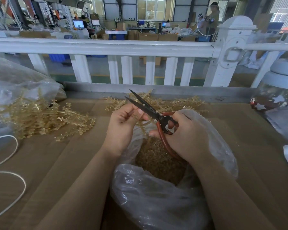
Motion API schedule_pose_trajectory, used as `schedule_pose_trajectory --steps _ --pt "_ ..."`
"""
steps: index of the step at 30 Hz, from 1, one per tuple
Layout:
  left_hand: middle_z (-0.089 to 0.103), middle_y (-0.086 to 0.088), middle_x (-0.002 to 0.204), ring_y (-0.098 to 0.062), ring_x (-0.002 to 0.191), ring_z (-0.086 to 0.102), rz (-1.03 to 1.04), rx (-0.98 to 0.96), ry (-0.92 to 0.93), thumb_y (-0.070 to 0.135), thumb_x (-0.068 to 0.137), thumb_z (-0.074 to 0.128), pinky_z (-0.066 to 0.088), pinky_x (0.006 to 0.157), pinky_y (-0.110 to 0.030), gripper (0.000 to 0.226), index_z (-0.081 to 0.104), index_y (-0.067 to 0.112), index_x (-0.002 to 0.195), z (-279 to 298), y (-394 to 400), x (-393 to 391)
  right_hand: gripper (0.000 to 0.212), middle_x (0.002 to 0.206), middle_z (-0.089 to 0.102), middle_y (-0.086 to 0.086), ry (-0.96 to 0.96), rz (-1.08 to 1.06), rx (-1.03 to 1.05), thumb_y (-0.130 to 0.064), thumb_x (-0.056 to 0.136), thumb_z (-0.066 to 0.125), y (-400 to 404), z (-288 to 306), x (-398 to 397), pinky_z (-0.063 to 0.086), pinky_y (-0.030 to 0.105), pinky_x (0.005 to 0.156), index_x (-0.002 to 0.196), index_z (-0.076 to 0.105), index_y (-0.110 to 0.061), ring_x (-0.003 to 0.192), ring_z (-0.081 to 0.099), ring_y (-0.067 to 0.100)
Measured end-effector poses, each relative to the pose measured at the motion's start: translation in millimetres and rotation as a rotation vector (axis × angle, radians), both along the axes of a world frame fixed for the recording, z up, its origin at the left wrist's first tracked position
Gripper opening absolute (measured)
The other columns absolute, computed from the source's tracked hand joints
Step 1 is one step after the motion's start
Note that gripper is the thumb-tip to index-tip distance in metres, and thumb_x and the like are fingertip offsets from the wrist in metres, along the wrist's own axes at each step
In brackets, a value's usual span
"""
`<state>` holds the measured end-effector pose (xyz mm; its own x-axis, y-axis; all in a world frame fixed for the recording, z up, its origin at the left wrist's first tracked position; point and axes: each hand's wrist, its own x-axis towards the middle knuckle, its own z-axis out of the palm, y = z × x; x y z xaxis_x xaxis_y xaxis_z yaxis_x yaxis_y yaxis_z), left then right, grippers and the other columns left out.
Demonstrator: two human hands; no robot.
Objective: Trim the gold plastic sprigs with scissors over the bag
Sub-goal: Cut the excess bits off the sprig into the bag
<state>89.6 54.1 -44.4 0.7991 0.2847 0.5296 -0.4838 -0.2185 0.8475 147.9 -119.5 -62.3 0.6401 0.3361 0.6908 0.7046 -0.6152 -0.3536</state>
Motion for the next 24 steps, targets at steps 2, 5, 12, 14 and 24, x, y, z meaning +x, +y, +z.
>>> schedule_pose_trajectory --steps 2,5,12,14,24 --pt "0.064 -0.001 0.074 -0.009 0.074 0.061 0.003 0.008 0.011 0.006 0.097 0.054 0.048 0.076 -0.022 0.020 0.064 -0.010 0.093 0.0 -0.4 0.2 0.060 0.065 0.054 -0.018 -0.008 0.005 0.010 -0.087 0.070 0.052 0.3 -0.4 -0.1 0.046 0.019 0.049 0.075 0.049 -0.028 0.054 0.050 0.001" --pt "0.063 -0.003 0.073 -0.007 0.072 0.061 0.012 0.013 0.024 0.001 0.099 0.051 0.047 0.075 -0.018 0.018 0.063 -0.011 0.094 -0.5 -0.7 -0.2 0.060 0.060 0.049 -0.019 -0.003 -0.005 0.011 -0.089 0.069 0.051 0.1 0.3 -1.1 0.040 0.015 0.047 0.071 0.044 -0.030 0.051 0.045 -0.003" --pt "0.062 -0.010 0.074 -0.010 0.071 0.060 0.012 0.004 0.034 -0.002 0.099 0.050 0.047 0.073 -0.019 0.016 0.064 -0.009 0.095 0.8 -1.4 -0.9 0.059 0.058 0.047 -0.018 -0.029 0.014 0.028 -0.086 0.071 0.054 0.9 -0.4 -1.7 0.036 0.013 0.046 0.068 0.041 -0.028 0.048 0.043 -0.002" --pt "0.061 -0.012 0.075 -0.013 0.072 0.059 0.010 -0.002 0.036 -0.001 0.099 0.050 0.047 0.075 -0.022 0.017 0.063 -0.011 0.095 0.2 -1.1 -0.5 0.057 0.057 0.046 -0.019 -0.029 0.027 0.029 -0.085 0.071 0.054 0.7 0.6 -1.8 0.035 0.011 0.046 0.068 0.039 -0.030 0.047 0.042 -0.002" --pt "0.059 -0.012 0.071 -0.012 0.069 0.057 0.038 -0.024 0.052 0.001 0.099 0.051 0.049 0.074 -0.022 0.016 0.065 -0.001 0.090 -0.5 -1.9 -0.7 0.061 0.058 0.047 -0.020 0.024 0.027 0.018 -0.091 0.069 0.050 1.4 -0.9 0.2 0.033 0.008 0.048 0.069 0.043 -0.031 0.049 0.046 -0.002"
